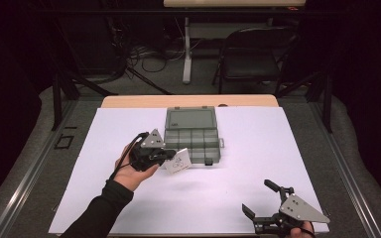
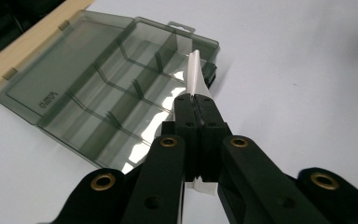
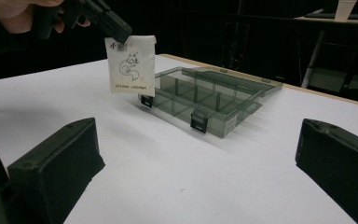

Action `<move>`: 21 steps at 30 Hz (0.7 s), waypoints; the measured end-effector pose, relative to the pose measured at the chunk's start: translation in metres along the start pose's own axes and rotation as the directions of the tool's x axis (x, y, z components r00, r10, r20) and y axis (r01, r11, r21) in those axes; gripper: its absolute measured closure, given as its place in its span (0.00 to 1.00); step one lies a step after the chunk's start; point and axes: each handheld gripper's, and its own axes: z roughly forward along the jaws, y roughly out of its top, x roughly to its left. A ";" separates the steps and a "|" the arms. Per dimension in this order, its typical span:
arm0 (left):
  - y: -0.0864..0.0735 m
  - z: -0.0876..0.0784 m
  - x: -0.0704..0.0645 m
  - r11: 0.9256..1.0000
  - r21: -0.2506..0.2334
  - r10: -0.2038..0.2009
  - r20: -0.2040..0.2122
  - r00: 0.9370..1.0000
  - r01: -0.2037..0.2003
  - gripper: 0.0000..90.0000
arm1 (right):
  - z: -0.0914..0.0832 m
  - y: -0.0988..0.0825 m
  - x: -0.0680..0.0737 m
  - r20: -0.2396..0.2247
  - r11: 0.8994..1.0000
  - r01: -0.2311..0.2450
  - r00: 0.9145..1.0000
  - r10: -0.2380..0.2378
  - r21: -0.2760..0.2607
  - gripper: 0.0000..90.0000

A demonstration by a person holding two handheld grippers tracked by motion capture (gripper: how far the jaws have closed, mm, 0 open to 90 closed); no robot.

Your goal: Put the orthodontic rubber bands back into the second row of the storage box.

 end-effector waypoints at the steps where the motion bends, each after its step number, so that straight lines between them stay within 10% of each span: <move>1: 0.003 -0.001 0.002 1.000 -0.002 0.002 0.000 1.000 -0.002 1.00 | 0.000 0.000 0.000 0.000 1.000 0.000 1.000 0.000 0.000 0.00; 21: 0.046 0.001 0.038 1.000 0.015 0.014 -0.035 0.999 -0.013 1.00 | 0.000 0.000 0.000 0.003 1.000 -0.003 1.000 0.003 -0.001 0.00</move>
